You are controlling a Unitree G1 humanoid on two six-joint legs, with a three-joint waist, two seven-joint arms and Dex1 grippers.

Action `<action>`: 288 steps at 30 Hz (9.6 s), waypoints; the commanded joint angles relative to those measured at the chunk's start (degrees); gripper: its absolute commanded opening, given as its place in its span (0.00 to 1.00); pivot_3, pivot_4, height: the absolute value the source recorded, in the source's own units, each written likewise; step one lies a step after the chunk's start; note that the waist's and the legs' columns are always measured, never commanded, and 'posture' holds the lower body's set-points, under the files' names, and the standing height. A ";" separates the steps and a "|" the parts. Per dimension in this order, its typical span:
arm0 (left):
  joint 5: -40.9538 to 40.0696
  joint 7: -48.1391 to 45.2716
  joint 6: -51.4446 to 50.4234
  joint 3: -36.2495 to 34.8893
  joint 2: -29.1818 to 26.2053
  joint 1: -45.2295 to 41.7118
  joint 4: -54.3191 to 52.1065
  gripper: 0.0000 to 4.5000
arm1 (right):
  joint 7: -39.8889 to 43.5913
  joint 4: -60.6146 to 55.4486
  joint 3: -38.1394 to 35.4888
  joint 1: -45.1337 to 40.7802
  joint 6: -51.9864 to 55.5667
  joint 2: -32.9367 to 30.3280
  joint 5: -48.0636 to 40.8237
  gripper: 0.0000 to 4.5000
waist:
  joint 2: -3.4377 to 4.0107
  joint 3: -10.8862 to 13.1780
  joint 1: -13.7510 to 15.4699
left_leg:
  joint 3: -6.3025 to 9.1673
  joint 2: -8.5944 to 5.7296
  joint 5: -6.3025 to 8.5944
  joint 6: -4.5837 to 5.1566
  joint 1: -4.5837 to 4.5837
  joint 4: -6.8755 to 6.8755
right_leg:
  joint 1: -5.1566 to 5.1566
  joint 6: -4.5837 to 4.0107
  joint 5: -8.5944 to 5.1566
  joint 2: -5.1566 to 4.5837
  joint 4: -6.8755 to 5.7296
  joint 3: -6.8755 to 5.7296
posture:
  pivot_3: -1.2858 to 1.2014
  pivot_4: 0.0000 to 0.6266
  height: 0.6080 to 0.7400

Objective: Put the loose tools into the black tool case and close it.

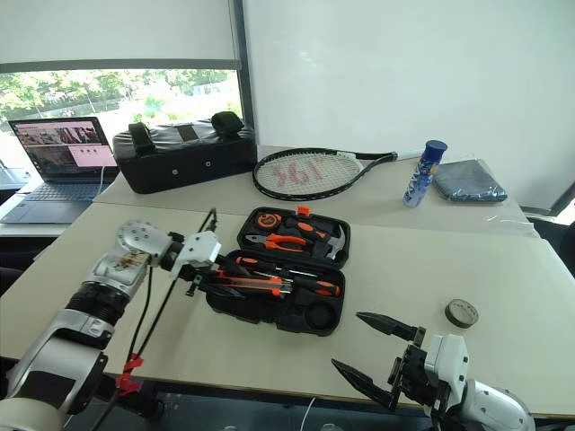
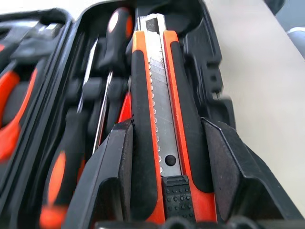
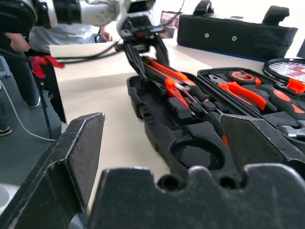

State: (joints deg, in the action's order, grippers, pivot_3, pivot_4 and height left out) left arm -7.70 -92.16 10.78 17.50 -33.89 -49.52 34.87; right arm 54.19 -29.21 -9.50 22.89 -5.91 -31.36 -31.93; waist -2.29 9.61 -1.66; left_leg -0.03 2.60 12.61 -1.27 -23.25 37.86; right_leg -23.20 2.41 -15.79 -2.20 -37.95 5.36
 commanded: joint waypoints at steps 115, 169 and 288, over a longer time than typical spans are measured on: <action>-19.55 5.53 -18.82 -22.86 -9.49 25.76 -23.96 0.78 | -2.47 10.31 -27.16 21.21 -8.24 5.78 0.18 1.00 | 0.44 -0.65 0.36 | -0.05 0.08 0.01 0.04 0.81 -0.15 | 0.85 0.07 -0.17 -0.03 0.33 0.08 | 0.52 0.24 1.00; -24.06 12.89 -21.68 -23.85 -4.76 37.63 -35.72 1.00 | 10.96 6.81 26.28 -56.61 56.18 -20.71 6.62 0.01 | 0.79 -0.26 -0.32 | 0.01 0.00 0.04 0.11 -0.05 -0.05 | -0.03 -0.23 0.16 -0.03 0.25 0.11 | 0.52 0.24 1.00; -14.49 50.85 -82.05 -14.26 1.51 -6.67 -5.65 0.79 | -31.06 39.28 5.81 -74.35 95.72 1.07 7.92 0.81 | 0.32 0.11 -0.78 | 0.15 -0.22 -0.13 0.05 -1.06 -0.01 | -1.17 -0.31 0.36 -0.14 -0.18 0.07 | 0.52 0.24 1.00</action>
State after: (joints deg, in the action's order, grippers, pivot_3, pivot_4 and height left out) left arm -22.71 -41.21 -72.12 2.90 -32.22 -55.27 29.21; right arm 23.35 10.47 -3.97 -50.38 90.69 -29.90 -24.40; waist -1.98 9.72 -2.44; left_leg 0.12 2.36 12.47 -1.22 -24.29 37.84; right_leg -24.35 2.11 -15.43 -2.34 -38.14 5.45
